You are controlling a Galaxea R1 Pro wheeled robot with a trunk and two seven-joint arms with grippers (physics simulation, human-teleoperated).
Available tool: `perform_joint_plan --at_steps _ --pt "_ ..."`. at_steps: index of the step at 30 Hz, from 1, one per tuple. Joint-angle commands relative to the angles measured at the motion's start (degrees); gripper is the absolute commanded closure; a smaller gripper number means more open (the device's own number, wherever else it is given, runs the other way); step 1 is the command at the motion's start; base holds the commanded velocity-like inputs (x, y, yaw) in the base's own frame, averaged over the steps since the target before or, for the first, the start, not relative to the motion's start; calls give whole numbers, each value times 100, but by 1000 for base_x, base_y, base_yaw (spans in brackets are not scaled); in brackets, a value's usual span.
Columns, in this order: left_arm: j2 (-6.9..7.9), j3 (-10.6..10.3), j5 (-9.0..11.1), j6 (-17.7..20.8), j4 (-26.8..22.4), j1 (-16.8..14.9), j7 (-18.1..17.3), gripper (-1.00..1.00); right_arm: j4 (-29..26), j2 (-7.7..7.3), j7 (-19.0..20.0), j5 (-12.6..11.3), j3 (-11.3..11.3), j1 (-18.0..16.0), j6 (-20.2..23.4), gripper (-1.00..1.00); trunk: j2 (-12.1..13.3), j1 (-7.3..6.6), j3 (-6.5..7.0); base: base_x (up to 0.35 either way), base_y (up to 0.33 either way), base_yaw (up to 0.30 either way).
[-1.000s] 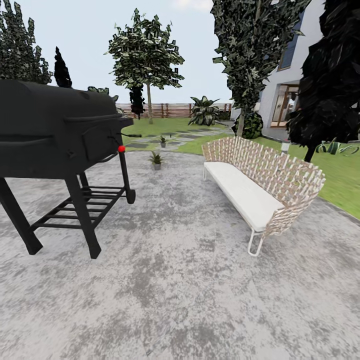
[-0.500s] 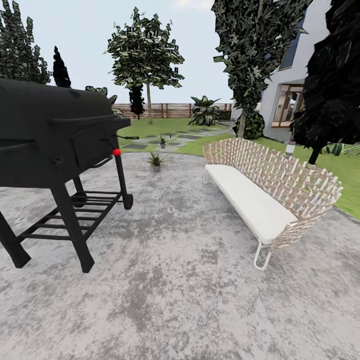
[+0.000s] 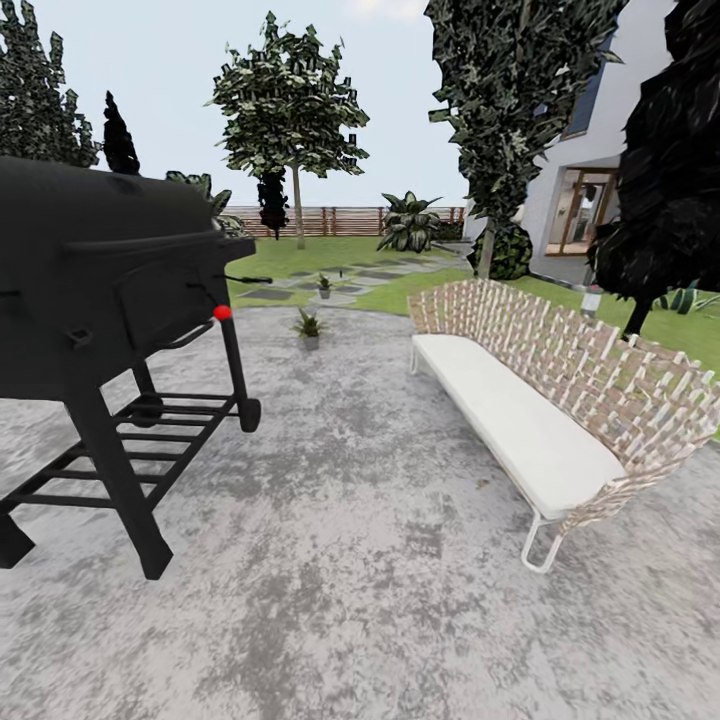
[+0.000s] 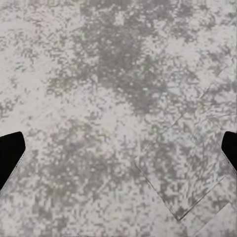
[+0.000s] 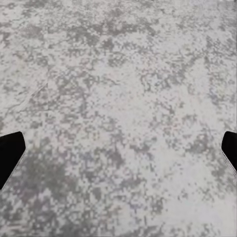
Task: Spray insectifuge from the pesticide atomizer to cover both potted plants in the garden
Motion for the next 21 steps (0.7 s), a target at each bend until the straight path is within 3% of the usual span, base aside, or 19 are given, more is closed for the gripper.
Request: perform_joint_plan --at_steps 1,21 --pt "1 -2 1 -19 4 -3 -5 -100 3 -1 -1 0 -1 -3 -17 -100 -2 3 -5 339 0 0" --pt "1 -8 1 -19 4 -3 -5 -100 3 -1 -1 0 -1 -3 -17 -100 -2 3 -5 339 0 0"
